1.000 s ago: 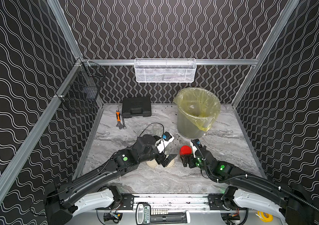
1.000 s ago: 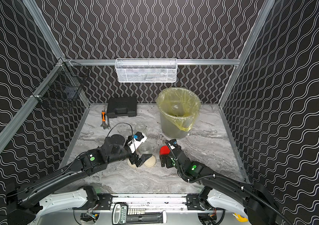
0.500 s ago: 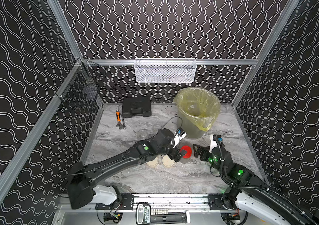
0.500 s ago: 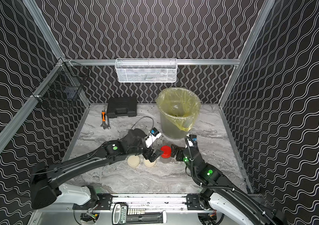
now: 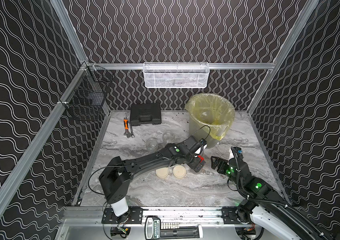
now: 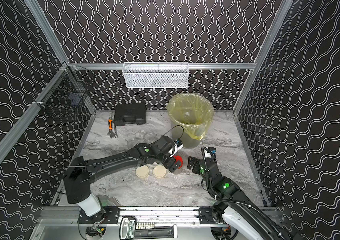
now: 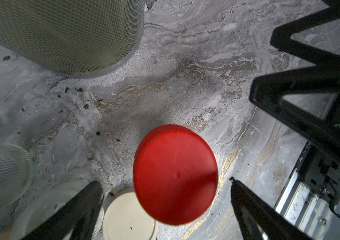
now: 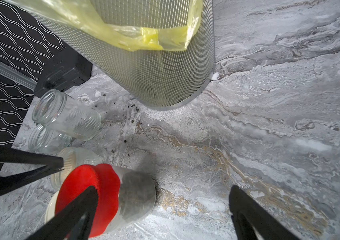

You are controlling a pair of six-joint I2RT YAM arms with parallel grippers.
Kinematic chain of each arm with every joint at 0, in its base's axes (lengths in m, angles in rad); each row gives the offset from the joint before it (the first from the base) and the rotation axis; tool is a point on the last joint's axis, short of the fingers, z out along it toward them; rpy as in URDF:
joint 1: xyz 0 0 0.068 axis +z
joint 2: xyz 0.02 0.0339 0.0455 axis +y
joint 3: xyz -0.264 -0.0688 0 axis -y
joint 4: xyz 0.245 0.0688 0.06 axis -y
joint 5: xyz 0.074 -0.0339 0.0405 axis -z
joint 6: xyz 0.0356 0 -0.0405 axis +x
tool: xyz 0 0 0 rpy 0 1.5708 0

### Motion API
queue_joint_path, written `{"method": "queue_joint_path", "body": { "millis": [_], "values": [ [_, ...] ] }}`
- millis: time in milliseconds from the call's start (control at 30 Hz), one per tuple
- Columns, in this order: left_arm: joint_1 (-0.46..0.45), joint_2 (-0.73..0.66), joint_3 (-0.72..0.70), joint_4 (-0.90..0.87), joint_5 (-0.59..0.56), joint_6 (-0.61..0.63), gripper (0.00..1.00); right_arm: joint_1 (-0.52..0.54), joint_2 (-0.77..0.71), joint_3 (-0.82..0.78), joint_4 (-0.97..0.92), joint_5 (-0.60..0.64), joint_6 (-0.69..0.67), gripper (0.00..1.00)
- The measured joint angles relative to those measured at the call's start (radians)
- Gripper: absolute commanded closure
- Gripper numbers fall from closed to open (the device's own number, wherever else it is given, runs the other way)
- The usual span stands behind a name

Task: Empty moldy tea leaves from jars
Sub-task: Pick up the jar from the center of the board.

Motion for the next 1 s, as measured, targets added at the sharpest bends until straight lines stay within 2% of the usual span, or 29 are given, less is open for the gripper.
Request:
{"method": "queue_joint_path", "body": {
  "millis": [133,333,567,800,1000],
  "values": [
    [-0.013,0.033,0.024,-0.017,-0.019,0.0,0.02,0.0,-0.002,-0.014,0.0,-0.01,0.004,0.01],
    [-0.019,0.069,0.046,-0.042,-0.046,0.005,0.13,0.0,-0.011,-0.019,0.0,-0.012,0.01,0.01],
    [-0.02,0.09,0.046,-0.034,-0.05,0.005,0.12,0.0,-0.022,-0.021,0.0,-0.012,0.01,0.01],
    [-0.02,0.097,0.046,-0.013,-0.05,0.005,0.07,0.0,-0.022,-0.022,0.001,-0.013,0.011,0.01],
    [-0.02,0.069,0.029,0.013,-0.051,0.005,0.14,-0.001,-0.015,-0.024,0.003,-0.016,0.01,0.01]
  ]
}}
